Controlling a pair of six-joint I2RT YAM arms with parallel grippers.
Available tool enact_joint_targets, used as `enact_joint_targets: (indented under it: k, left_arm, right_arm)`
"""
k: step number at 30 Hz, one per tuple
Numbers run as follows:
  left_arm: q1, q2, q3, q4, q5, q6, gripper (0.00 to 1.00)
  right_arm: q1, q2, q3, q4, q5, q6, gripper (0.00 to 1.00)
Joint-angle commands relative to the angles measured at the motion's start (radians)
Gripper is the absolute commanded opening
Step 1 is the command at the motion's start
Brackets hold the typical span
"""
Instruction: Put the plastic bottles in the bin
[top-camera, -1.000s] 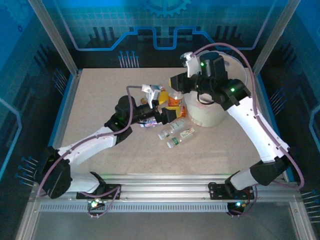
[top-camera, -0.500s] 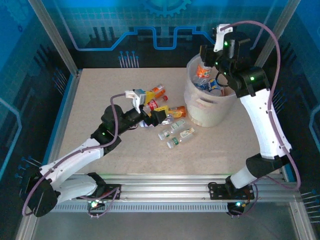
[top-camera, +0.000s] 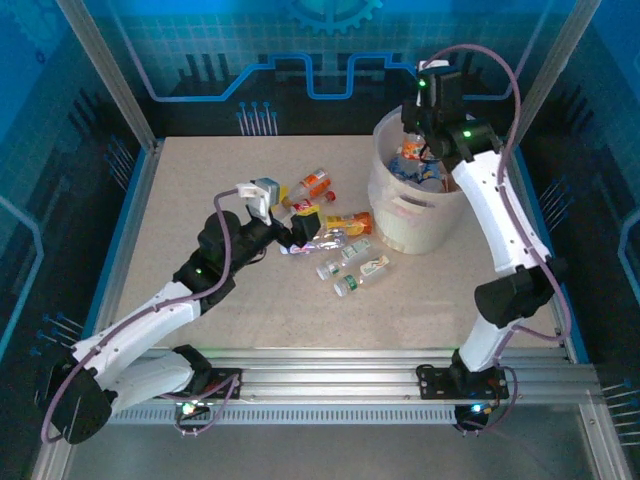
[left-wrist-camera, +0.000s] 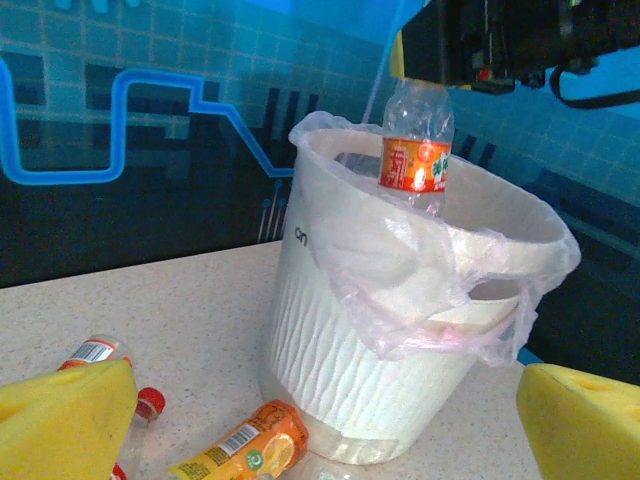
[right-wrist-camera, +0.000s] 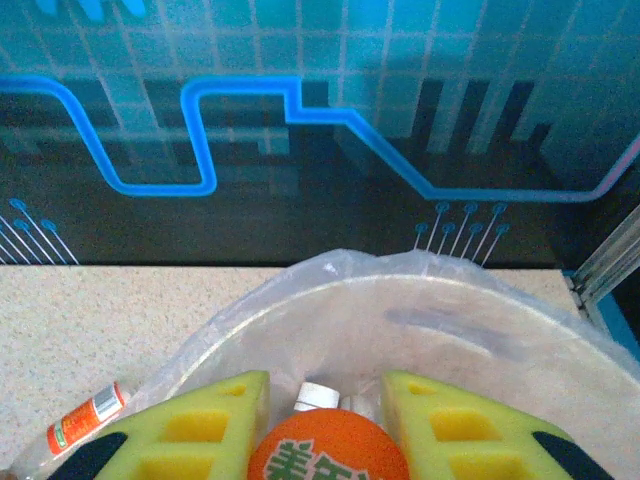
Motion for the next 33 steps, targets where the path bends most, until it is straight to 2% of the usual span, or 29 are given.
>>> enact_joint_targets:
  k: [1,8,13,25,33]
  left_arm:
    - [0.014,-0.026,-0.014,-0.013,-0.031,-0.011,0.99]
    - [0.031,-0.027,-0.011,-0.039,-0.043,-0.035,0.99]
    - [0.038,-0.029,-0.011,-0.05,-0.044,-0.044,0.99]
    - [0.045,-0.021,-0.005,-0.068,-0.048,-0.053,0.99]
    - [0.045,-0.019,-0.004,-0.076,-0.052,-0.053,0.99]
  right_arm:
    - [-0.016,0.035,0.037,-0.003,-0.02,0.057,0.08]
    - [-0.03,0.104,0.064,-0.113,-0.045,0.194,0.07]
    - [-0.044,0.112,0.008,-0.133,-0.08,0.259,0.07]
    - [-0.074,0.144,-0.097,-0.12,-0.183,0.3,0.1]
    - [-0.084,0.195,-0.099,-0.152,-0.182,0.291,0.14]
